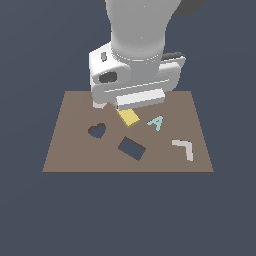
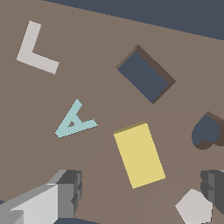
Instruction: Insert a designated object into the corresponding slot on a board.
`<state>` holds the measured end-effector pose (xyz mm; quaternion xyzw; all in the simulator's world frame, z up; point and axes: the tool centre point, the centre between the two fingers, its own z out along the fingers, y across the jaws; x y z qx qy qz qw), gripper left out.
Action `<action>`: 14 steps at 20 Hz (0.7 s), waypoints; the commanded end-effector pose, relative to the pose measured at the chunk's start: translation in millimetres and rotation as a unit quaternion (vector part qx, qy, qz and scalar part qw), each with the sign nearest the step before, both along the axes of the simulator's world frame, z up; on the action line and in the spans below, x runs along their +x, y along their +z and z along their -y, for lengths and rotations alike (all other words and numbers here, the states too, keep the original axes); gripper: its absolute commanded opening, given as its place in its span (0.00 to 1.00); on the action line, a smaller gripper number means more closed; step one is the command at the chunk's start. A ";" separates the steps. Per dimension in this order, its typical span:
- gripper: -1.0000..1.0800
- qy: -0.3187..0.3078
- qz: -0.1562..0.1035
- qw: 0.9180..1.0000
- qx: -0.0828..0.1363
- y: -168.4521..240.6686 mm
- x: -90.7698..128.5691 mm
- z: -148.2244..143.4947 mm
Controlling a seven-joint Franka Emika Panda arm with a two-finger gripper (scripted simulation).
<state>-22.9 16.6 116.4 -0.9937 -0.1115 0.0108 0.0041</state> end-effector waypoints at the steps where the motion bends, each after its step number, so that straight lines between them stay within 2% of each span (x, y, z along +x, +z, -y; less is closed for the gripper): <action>1: 0.96 0.032 0.002 0.999 0.000 -12.4 -2.7 2.8; 8: 0.96 0.110 0.008 0.994 0.000 -43.2 -7.3 10.3; 14: 0.96 0.151 0.010 0.988 0.000 -59.6 -8.6 14.9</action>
